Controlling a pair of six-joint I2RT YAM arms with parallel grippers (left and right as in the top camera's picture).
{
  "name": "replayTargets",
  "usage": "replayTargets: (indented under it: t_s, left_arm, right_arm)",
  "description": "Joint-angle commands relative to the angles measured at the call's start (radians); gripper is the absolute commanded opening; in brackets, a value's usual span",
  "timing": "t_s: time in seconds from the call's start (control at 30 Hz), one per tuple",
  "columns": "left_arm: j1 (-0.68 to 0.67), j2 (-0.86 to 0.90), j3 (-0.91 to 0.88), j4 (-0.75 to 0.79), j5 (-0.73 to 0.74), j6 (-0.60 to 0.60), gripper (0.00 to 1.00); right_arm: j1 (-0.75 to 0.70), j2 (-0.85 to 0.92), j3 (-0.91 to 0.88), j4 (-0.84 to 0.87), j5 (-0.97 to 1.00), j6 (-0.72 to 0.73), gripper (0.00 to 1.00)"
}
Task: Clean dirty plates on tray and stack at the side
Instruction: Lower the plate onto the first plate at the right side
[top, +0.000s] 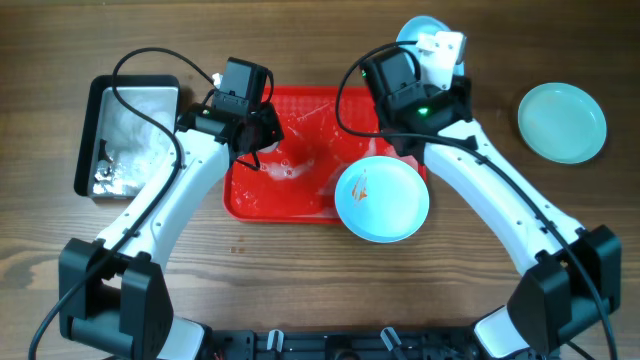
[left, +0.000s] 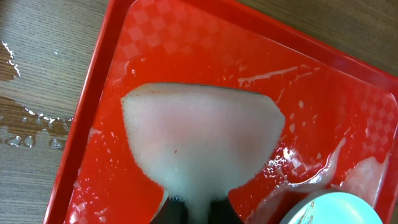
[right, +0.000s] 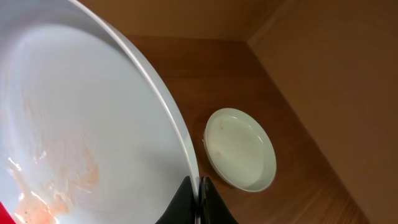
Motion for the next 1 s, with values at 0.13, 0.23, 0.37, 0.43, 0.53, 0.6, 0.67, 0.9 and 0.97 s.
replayTargets:
  t_s: [0.13,0.23,0.37,0.43,0.53,0.6,0.67,0.9,0.97]
  left_arm:
    - [0.0,0.004,0.013,0.004,0.005,0.019,0.04]
    - [0.0,0.004,0.013,0.003,0.005,0.019,0.04]
    - [0.0,0.004,0.013,0.004,0.005,0.019,0.04]
    - [0.0,0.004,0.013,0.003,0.005,0.019,0.04]
    - [0.0,0.004,0.013,0.003,0.005,0.019,0.04]
    - [0.0,0.004,0.013,0.004,0.005,0.019,0.04]
    - [0.0,0.004,0.013,0.004,0.005,0.019,0.04]
    - [0.0,0.004,0.013,0.003,0.005,0.019,0.04]
    - [0.0,0.004,0.013,0.0,0.005,0.02,0.04]
  right_arm:
    - [0.065,0.012,-0.029,-0.072,0.076,0.115,0.04]
    - [0.068,0.018,-0.048,-0.069,0.113,0.114,0.04]
    - [0.076,0.021,-0.055,-0.06,0.125,0.111,0.04]
    - [0.098,0.016,-0.055,-0.077,0.156,0.119,0.04]
    - [0.099,0.018,-0.059,-0.056,0.174,0.122,0.04]
    - [0.1,0.018,-0.059,-0.056,0.184,0.122,0.04]
    - [0.1,0.018,-0.059,-0.056,0.185,0.135,0.04]
    - [0.03,0.018,-0.059,-0.018,-0.229,0.154,0.04]
    - [-0.072,0.018,-0.059,-0.013,-0.466,0.17,0.04]
